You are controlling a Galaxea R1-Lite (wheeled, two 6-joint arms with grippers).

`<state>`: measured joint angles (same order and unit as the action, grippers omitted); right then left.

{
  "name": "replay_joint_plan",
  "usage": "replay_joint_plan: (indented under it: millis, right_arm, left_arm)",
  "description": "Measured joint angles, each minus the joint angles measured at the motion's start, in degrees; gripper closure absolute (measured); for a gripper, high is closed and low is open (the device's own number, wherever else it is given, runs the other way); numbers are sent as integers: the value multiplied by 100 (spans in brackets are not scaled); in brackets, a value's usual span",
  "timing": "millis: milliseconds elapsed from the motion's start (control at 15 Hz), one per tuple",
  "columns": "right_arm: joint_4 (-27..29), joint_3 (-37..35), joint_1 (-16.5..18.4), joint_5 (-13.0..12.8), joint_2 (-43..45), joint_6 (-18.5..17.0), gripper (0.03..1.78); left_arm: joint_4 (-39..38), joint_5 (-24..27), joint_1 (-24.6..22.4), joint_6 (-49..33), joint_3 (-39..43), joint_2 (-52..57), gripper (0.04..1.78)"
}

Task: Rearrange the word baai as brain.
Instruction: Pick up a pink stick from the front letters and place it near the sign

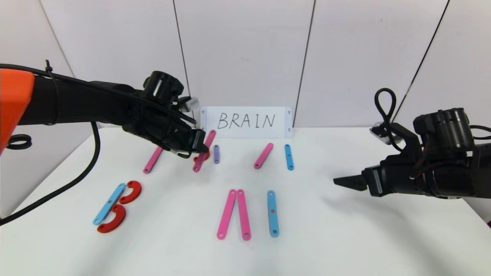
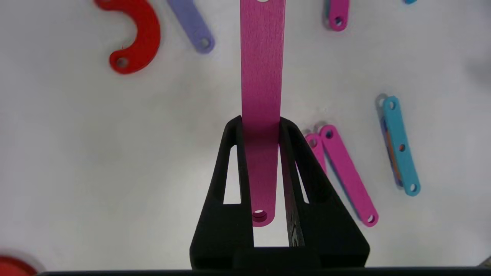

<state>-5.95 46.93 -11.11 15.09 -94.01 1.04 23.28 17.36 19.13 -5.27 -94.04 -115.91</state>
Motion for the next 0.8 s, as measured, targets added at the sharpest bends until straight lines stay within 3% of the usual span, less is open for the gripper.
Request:
replay_joint_plan:
  millis: [267, 400, 800]
  right_arm:
    - [2, -41, -20, 4, 165, -2, 8]
    - [-2, -50, -18, -5, 210, -2, 8]
    - [-11, -66, 22, -7, 455, -27, 8]
  left_arm:
    - [-20, 719, 107, 684, -590, -529, 155]
    - [-17, 772, 300, 1039, -792, -749, 155]
    - [-20, 789, 909, 1096, -1473, -1371, 155]
